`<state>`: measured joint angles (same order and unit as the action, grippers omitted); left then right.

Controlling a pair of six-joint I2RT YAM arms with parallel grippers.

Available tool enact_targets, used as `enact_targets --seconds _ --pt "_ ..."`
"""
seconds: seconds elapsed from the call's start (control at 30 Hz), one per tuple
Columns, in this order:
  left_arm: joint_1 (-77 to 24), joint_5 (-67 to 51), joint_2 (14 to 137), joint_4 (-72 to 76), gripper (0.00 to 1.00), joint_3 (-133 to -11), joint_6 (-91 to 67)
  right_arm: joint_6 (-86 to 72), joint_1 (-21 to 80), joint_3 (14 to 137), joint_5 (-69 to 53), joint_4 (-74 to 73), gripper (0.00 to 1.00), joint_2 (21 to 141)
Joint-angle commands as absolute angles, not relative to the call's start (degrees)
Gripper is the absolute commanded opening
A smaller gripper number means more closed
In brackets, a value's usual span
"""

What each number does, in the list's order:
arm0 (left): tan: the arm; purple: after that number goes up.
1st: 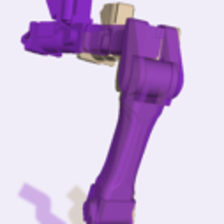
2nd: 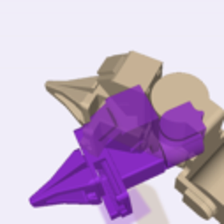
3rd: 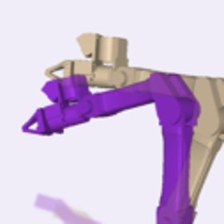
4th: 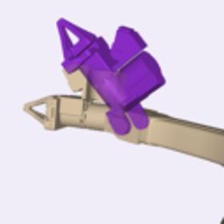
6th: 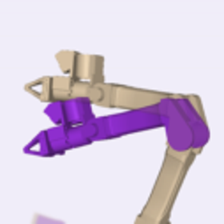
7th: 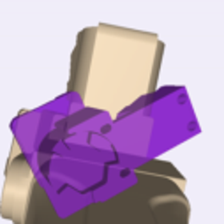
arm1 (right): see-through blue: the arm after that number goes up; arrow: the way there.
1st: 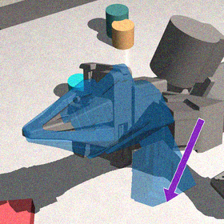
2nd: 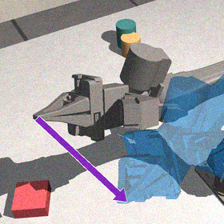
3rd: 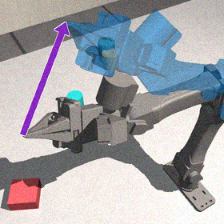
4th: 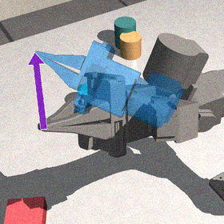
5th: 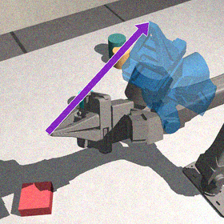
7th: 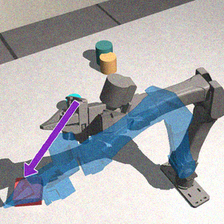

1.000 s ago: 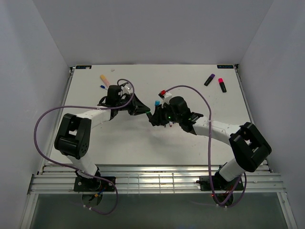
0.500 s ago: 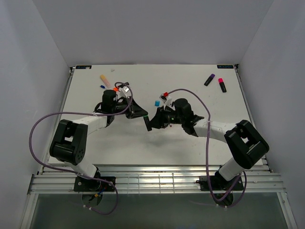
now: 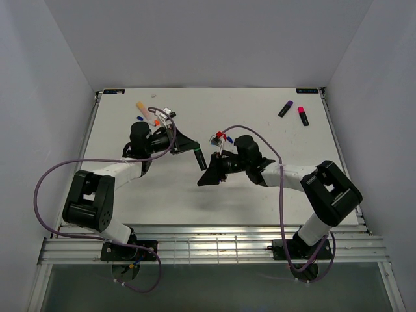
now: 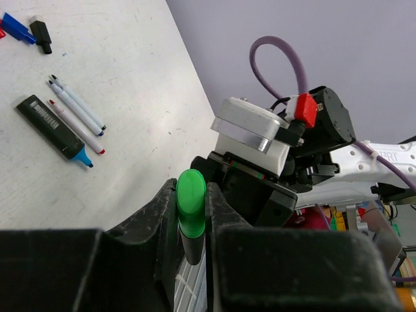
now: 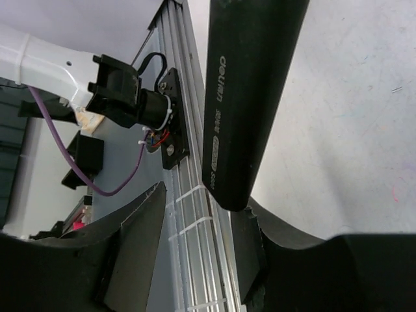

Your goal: Open the pen caps

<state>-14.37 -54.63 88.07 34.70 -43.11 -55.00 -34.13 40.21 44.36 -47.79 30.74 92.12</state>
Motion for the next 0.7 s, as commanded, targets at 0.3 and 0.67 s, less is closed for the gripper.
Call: enact_targets --seconds 0.3,0.67 --pt "-14.8 -57.9 86.1 45.0 0.0 -39.6 -59.9 -49.6 36.0 43.9 -56.5 54.1 0.5 95.6" --pt "-16.6 -58.3 87.0 47.5 0.0 -39.1 -61.9 -60.4 33.9 48.4 -59.6 65.6 0.33 101.5"
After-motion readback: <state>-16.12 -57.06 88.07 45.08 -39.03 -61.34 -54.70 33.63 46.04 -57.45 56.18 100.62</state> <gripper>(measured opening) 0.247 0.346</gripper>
